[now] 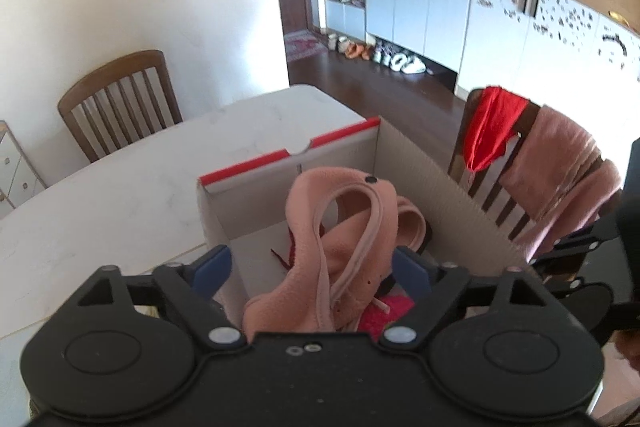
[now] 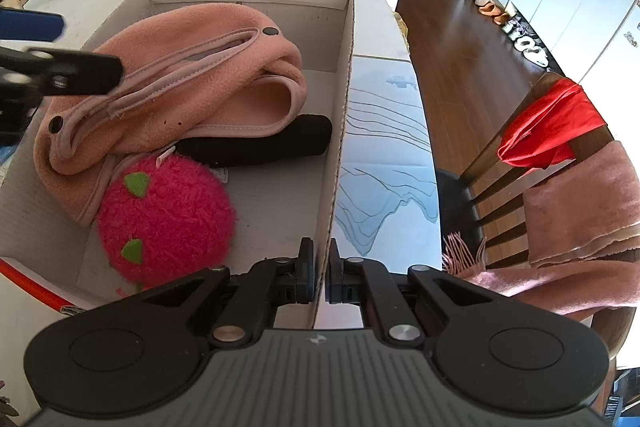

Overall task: Organize objects
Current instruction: 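Lower the pink towel into the box with the left gripper, then return the left gripper to the pile and grasp the blue-white card box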

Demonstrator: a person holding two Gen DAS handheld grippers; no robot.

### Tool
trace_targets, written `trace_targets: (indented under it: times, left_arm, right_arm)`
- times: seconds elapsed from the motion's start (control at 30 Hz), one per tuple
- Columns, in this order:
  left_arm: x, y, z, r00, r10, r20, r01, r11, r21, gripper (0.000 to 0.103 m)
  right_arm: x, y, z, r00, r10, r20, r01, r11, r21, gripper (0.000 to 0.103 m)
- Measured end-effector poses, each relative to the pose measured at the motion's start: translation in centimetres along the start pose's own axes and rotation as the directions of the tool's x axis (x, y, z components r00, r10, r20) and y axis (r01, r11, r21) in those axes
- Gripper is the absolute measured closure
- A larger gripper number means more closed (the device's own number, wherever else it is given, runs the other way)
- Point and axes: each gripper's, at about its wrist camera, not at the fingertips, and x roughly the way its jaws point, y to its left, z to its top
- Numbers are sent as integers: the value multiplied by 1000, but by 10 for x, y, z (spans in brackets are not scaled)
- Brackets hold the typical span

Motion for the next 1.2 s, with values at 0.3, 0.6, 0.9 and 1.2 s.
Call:
trace_targets:
  times: [0.3, 0.6, 0.9, 1.2]
  left_arm:
    - [-28, 9, -6, 997, 33, 64, -29, 997, -68, 1]
    - [-42, 35, -23, 995, 75, 71, -66, 990, -126, 1]
    - [-52, 96, -66, 992, 123, 36, -112, 970, -214, 1]
    - [-57, 173, -124, 977, 208, -44, -211, 921, -327, 1]
  right_arm:
    - [0, 1, 1, 1000, 3, -5, -4, 1000, -26, 98]
    - [0, 4, 3, 1000, -12, -14, 12, 1000, -21, 98]
    - [2, 10, 2, 998, -56, -26, 57, 998, 14, 97]
    - [3, 17, 4, 994, -98, -39, 101, 992, 76, 96]
